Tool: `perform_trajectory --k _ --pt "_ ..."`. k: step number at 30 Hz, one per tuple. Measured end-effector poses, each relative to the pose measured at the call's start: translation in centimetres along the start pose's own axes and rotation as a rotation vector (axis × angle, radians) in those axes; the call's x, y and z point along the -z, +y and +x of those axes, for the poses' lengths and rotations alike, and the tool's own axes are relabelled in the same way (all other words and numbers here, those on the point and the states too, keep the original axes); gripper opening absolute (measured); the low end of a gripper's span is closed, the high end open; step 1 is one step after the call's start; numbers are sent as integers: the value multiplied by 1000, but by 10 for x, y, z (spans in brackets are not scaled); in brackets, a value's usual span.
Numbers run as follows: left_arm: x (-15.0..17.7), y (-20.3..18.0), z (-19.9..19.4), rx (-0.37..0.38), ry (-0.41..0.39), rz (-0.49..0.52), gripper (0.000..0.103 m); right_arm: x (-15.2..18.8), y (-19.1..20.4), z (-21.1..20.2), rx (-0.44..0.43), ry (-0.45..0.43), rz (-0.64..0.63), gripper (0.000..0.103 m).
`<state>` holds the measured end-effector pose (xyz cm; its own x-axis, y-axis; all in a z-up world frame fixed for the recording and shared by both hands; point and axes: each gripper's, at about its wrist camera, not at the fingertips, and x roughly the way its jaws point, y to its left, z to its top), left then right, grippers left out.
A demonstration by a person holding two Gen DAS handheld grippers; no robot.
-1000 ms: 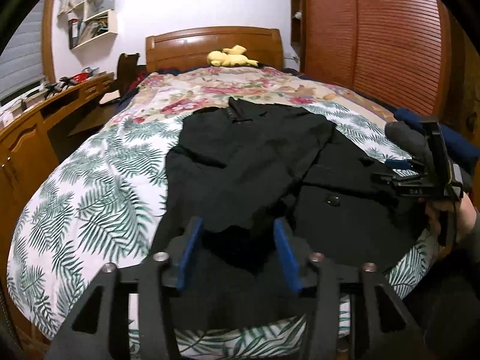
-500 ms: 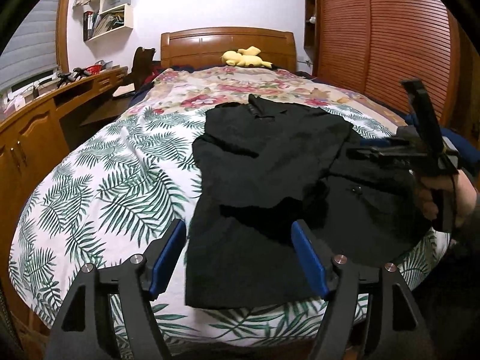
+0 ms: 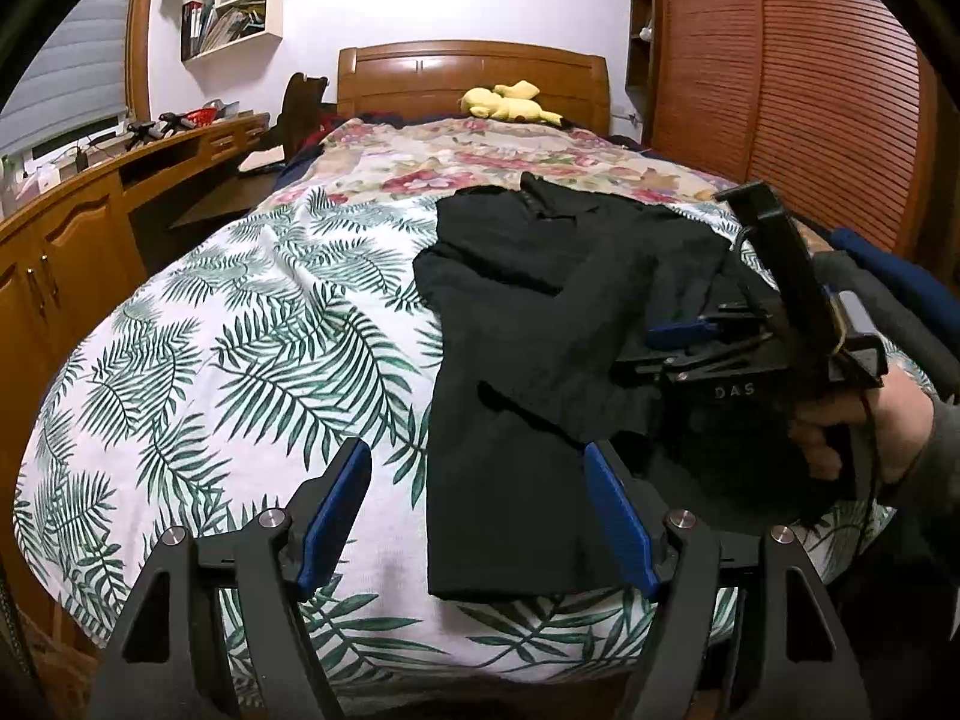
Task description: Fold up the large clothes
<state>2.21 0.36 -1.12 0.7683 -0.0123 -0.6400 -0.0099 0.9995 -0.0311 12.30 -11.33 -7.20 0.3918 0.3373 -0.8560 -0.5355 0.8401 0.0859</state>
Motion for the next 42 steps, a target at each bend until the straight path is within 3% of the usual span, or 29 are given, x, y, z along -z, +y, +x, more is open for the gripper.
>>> perform_trajectory --k 11,18,25,30,33,34,37,38,39,42 --pt "1 -3 14 12 25 6 75 25 -19 -74 52 -88 14 60" --pt "4 -7 19 17 54 14 75 70 -61 -127 181 -103 58 60" --pt "6 -7 24 -1 96 -5 75 136 -133 -168 338 -52 166 60" --pt "7 -11 26 -24 109 2 75 172 -172 -179 348 -21 261 60" --pt "11 -11 26 -27 108 -3 75 185 -180 -178 298 -12 317 60" --pt "12 -9 25 -20 107 -12 74 187 -180 -177 283 -11 325 60" --pt "19 -4 26 24 120 -43 56 192 -172 -176 254 -16 319 60" --pt "20 -2 26 33 123 -49 50 191 -169 -175 234 -17 313 56" --pt "21 -1 26 29 121 -46 49 190 -165 -176 214 -22 304 44" --pt "22 0 24 38 116 -39 34 190 -156 -178 189 -35 282 32"
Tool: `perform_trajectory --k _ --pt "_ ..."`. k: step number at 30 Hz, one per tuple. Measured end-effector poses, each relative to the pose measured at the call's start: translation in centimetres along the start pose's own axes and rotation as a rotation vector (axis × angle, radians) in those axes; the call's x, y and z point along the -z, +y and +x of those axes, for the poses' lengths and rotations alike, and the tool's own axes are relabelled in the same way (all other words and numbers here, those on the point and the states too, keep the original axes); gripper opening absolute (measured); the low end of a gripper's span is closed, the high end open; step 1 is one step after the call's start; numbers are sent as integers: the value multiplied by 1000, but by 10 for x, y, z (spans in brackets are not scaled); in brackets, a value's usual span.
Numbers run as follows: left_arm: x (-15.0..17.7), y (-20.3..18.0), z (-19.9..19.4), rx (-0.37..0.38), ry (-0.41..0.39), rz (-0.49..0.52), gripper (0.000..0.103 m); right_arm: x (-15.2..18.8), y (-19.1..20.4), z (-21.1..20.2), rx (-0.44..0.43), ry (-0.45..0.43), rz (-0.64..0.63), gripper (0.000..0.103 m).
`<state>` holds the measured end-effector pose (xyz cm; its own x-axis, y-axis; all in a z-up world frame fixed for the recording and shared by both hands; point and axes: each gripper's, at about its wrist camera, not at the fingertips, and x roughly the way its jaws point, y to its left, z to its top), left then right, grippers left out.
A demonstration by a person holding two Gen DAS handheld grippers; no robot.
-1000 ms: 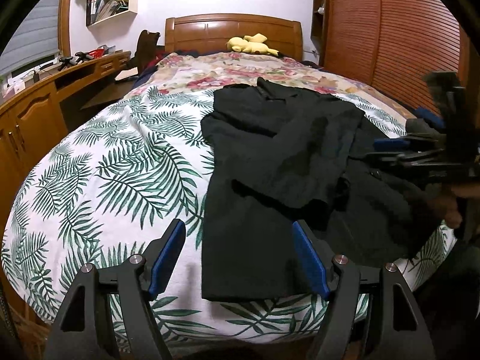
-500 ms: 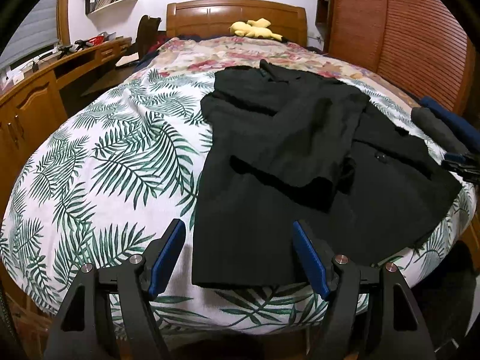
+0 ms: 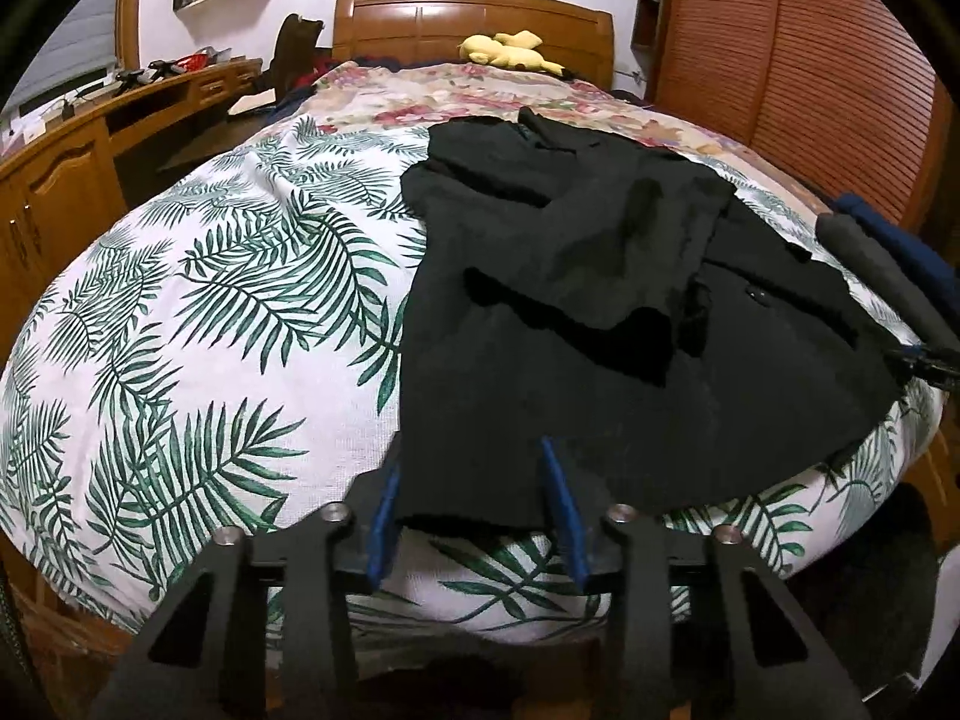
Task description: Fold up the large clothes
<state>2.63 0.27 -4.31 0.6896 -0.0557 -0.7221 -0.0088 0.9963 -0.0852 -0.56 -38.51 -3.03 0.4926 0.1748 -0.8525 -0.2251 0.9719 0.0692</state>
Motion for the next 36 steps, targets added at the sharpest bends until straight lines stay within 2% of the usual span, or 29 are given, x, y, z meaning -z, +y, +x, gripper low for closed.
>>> perform_trajectory --k 2,4,6,11,17,23,28,32,36 --pt "-2 1 -3 18 -6 -10 10 0 4 2 -6 -1 -5 27" --pt "-6 0 -9 20 -16 -7 5 -2 9 4 -6 -14 -11 18" --pt "-13 -1 -20 31 -46 -8 5 -2 10 -2 -6 -44 -14 11" --pt "-42 -6 -65 46 -157 1 4 -25 10 -43 -10 -168 4 10" --pt "-64 -22 -137 50 -295 33 4 -43 21 -110 -5 -271 -23 9" --pt "-63 -29 -206 43 -401 65 4 -49 39 -184 20 -345 -108 9" --pt "-44 -32 -250 46 -458 87 4 -40 54 -230 28 -389 -156 9" --pt "-32 -35 -261 38 -479 108 4 -34 61 -247 26 -408 -182 9" --pt "-32 -33 -238 21 -439 107 4 -34 60 -229 28 -380 -193 9"
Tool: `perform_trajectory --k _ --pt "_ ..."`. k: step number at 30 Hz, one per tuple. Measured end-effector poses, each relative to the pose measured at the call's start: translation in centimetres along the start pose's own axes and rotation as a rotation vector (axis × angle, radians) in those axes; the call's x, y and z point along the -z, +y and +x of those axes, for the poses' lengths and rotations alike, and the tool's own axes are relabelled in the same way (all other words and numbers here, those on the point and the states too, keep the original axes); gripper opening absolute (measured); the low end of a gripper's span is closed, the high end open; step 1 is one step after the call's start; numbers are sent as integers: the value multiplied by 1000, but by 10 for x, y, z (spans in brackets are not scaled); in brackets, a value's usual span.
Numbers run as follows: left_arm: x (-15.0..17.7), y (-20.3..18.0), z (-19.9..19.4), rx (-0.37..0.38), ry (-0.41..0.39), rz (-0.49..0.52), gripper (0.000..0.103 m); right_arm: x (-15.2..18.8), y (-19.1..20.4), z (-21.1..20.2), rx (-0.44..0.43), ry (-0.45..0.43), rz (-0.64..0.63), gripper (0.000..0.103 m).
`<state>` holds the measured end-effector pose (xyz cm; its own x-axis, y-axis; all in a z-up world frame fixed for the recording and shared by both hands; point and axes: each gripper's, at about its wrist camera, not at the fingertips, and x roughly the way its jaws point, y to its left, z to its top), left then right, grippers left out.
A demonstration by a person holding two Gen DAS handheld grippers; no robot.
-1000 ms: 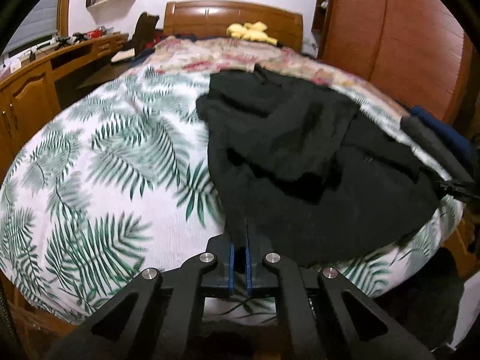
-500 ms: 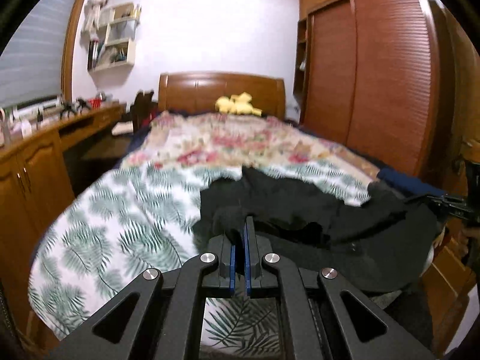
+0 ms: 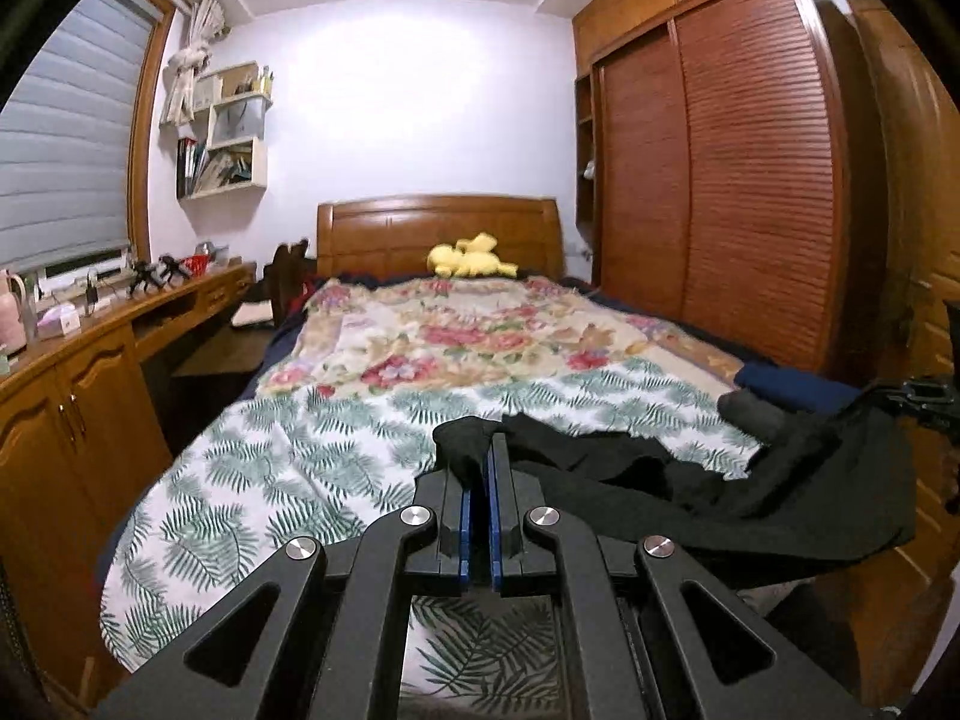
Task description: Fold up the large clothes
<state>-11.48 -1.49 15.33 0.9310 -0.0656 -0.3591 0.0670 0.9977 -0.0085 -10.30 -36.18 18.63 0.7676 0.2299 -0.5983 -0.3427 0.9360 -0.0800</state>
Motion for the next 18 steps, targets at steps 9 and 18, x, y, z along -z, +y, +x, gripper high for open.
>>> perform_trajectory --k 9,18 --pt "1 16 76 -3 120 -36 4 5 -30 85 -35 71 84 9" --pt "-46 31 179 -28 121 -33 4 -40 -77 176 0 84 108 10"
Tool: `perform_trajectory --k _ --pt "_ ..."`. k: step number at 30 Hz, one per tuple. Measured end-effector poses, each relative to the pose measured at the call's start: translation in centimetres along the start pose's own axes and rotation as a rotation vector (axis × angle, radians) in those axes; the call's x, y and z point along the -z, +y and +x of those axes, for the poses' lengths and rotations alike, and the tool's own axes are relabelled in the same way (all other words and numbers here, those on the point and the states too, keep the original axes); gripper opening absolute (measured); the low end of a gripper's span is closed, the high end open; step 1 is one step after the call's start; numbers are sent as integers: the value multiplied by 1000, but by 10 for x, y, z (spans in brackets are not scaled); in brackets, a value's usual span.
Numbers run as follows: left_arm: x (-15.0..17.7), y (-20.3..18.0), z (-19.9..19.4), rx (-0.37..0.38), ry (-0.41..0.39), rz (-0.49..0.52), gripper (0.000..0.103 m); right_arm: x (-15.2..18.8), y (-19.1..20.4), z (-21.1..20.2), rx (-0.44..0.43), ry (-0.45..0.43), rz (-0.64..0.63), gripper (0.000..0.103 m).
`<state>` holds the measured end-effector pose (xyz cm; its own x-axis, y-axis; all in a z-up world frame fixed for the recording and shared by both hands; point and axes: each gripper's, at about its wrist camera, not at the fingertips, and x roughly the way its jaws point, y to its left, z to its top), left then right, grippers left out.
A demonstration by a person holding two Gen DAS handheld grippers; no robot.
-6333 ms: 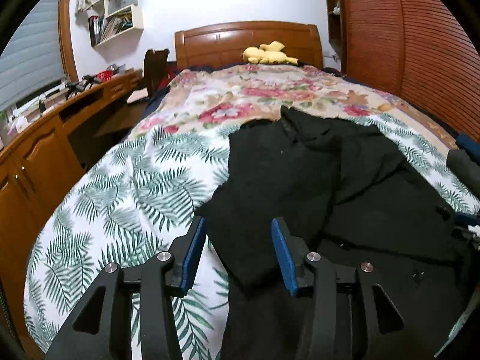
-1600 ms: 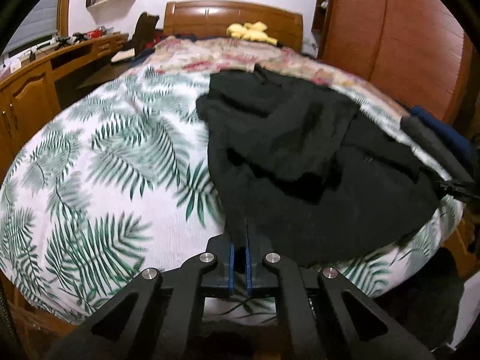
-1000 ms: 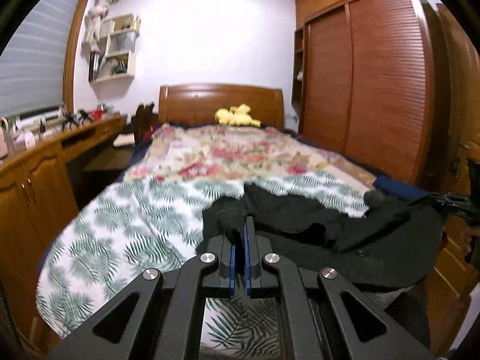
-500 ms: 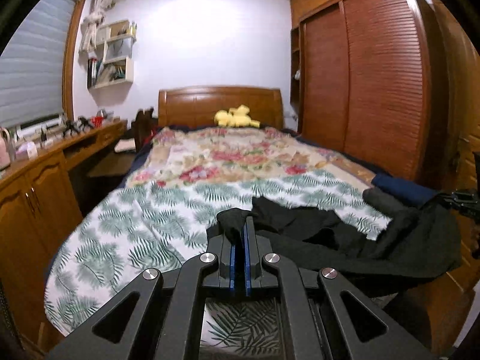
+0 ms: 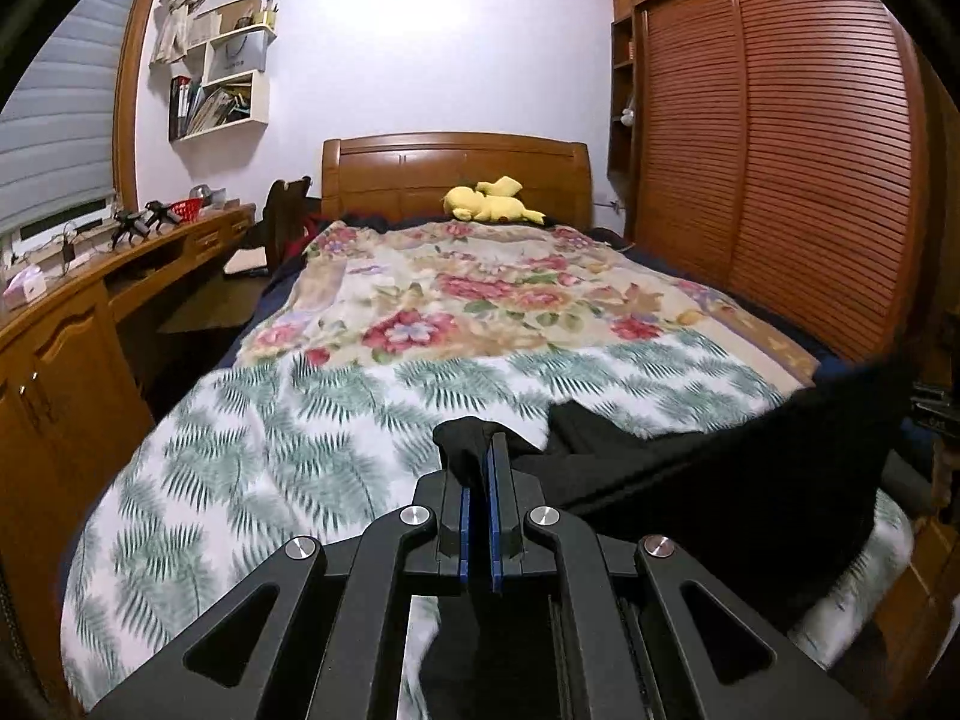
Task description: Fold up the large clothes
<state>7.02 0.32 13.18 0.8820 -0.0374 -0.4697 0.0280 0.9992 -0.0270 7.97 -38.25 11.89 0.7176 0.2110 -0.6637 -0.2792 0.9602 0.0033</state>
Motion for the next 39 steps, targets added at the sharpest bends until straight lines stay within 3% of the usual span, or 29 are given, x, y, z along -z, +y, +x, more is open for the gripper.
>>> perform_trajectory --k 8,16,19,20,21,23,26,31,39 --pt "-32 4 114 -17 23 -14 4 -57 -39 122 113 45 29 10" --pt "-42 8 163 -42 62 -38 5 -81 -46 197 163 104 40 10" --pt "-39 4 168 -36 75 -46 11 -76 -46 213 149 127 63 12" --pt "-36 2 166 -33 77 -46 21 -74 -45 216 145 121 60 17" --pt "-34 0 162 -41 75 -36 28 -72 -43 216 147 112 55 28" --pt "-29 -7 151 -71 47 -7 54 -69 -38 216 193 93 31 45" --pt "-15 -17 135 -45 35 0 63 -70 -34 218 212 97 31 47" --pt "12 -30 121 46 71 -38 66 -63 -9 209 175 122 13 47" --pt "36 -46 107 139 105 -9 66 -22 47 187 72 191 -49 47"
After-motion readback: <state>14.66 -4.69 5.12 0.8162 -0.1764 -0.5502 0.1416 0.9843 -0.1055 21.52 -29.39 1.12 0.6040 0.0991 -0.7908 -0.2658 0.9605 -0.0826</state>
